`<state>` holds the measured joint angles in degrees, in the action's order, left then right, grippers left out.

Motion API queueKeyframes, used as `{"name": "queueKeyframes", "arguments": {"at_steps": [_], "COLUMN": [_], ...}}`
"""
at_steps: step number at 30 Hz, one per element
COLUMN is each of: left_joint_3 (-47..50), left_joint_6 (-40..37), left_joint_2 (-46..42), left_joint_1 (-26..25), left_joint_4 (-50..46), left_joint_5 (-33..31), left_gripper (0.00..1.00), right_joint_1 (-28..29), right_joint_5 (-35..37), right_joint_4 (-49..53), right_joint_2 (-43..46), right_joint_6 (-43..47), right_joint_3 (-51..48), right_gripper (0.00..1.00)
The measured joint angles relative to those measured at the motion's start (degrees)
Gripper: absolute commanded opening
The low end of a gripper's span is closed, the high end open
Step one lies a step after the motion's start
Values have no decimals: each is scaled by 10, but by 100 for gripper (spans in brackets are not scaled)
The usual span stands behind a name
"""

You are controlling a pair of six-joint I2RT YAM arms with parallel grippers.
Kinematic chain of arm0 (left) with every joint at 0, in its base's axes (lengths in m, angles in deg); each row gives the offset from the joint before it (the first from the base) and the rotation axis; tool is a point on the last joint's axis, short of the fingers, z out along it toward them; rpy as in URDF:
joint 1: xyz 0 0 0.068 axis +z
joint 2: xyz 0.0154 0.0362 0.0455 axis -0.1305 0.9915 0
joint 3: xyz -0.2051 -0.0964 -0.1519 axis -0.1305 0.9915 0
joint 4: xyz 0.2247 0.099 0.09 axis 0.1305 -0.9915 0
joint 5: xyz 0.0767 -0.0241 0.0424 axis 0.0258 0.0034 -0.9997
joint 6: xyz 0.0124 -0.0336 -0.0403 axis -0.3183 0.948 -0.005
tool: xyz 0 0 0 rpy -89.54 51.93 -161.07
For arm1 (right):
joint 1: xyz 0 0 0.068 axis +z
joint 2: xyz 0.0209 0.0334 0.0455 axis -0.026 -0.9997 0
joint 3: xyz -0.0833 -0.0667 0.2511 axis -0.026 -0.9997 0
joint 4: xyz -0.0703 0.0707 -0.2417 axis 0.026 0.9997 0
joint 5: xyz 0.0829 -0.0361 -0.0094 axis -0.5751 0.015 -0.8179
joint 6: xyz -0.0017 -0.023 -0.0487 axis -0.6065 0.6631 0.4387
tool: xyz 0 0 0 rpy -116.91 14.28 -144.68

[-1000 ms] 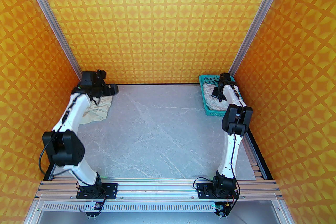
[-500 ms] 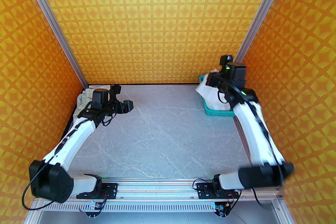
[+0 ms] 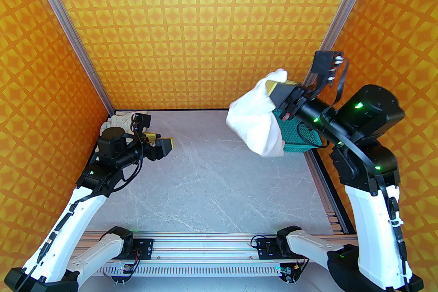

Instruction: Fold and stack the mixed laundry pile

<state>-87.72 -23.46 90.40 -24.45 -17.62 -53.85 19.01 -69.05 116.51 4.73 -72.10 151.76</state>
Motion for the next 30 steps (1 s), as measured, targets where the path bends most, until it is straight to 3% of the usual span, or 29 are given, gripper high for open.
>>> {"name": "queueKeyframes", "arguments": {"at_steps": [4,9,11,14,17,22,26,30], "left_joint_3": [39,65,68,71,86,120,120,116], "left_joint_6": [2,4,4,3,4,11,8,-6], "left_joint_2": [3,2,1,2,3,51,142,219], "left_joint_1": [0,0,0,-1,-13,-78,-127,-143], "left_joint_4": [-9,-38,-52,-70,-75,-73,-64,-54], "left_joint_5": [-1,-11,-17,-22,-28,-47,-72,-96], "left_gripper": [75,77,77,76,76,78,84,92], "right_joint_1": [89,198,232,256,227,79,2,-13], "right_joint_5": [21,66,82,105,133,180,202,202], "right_joint_4": [-2,2,17,35,48,72,91,78], "right_joint_2": [-71,-228,-270,-259,-189,-71,-77,-147], "right_joint_6": [9,20,30,35,32,12,7,7], "right_joint_3": [-84,-184,-211,-246,-285,-373,-426,-439], "right_gripper": [1,47,56,63,63,62,65,69]}}
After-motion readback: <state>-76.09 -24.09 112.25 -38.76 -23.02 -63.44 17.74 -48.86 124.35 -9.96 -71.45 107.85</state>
